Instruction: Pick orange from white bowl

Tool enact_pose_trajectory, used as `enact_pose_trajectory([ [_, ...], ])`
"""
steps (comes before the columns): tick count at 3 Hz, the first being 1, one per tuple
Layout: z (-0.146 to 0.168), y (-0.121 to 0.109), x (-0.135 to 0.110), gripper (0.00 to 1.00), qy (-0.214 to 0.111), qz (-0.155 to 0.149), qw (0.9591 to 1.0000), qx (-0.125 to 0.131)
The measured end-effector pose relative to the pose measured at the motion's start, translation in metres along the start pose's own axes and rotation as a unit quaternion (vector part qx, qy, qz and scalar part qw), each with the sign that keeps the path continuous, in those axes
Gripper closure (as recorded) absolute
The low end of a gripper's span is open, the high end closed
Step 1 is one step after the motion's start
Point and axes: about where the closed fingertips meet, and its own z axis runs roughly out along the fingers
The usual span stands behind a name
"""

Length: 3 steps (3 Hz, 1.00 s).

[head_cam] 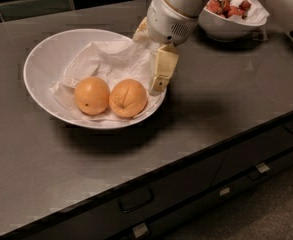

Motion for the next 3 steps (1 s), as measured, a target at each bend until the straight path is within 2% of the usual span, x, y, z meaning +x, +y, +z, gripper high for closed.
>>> enact_pose_trajectory([
  [1,0.021,-0.004,-0.008,0.17,-0.014,-0.011,0.9996,-0.024],
  [2,0.033,-0.002,-0.013,0.21,-0.024,-0.013,0.9990,-0.036],
  [3,0.036,0.018,-0.024,0.22,-0.023,-0.006,0.9990,-0.038],
])
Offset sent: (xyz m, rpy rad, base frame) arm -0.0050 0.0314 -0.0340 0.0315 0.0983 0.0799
